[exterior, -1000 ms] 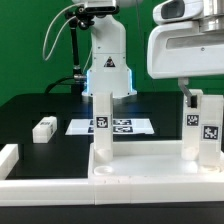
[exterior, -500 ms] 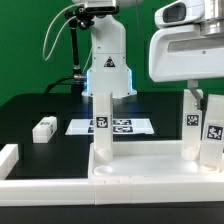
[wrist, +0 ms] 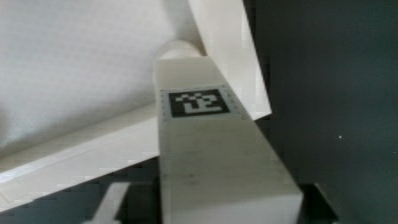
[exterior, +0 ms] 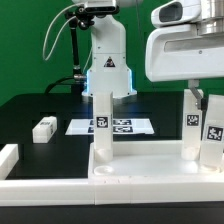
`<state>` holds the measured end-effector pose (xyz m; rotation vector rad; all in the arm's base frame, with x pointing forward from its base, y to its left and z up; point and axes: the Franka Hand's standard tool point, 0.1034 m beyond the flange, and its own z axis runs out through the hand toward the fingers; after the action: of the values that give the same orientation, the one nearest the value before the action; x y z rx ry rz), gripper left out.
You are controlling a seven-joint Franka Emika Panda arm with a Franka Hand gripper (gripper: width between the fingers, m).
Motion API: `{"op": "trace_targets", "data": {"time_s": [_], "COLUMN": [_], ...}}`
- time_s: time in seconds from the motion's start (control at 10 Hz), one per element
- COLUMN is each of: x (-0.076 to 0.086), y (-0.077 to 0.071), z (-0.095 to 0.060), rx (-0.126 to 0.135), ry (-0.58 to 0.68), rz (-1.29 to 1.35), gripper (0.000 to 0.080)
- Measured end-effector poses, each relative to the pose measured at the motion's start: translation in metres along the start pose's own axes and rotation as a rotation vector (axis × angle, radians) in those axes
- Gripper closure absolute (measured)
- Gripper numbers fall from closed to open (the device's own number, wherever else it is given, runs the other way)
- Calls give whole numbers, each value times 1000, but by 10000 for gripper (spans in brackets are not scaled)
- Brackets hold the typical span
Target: Assemble desk
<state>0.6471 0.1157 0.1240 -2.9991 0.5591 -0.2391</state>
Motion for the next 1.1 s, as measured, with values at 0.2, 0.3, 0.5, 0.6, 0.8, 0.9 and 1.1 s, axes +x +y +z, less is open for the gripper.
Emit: {"op": "trace_targets", "data": {"time_s": [0.2,0.3,0.5,0.6,0.8,0.9,1.1], "x": [2,0,0,0,0,-1,-1], "y": [5,6,9,10,11,11,12], "z": [1,1,1,1,1,1,1], "rx": [11,7,19,24,20,19,26], "ry": [12,11,-14,-17,-19,-20,-26], "rz": [298,450,737,771,896,926,1070], "gripper": [493,492,492,492,492,492,492]}}
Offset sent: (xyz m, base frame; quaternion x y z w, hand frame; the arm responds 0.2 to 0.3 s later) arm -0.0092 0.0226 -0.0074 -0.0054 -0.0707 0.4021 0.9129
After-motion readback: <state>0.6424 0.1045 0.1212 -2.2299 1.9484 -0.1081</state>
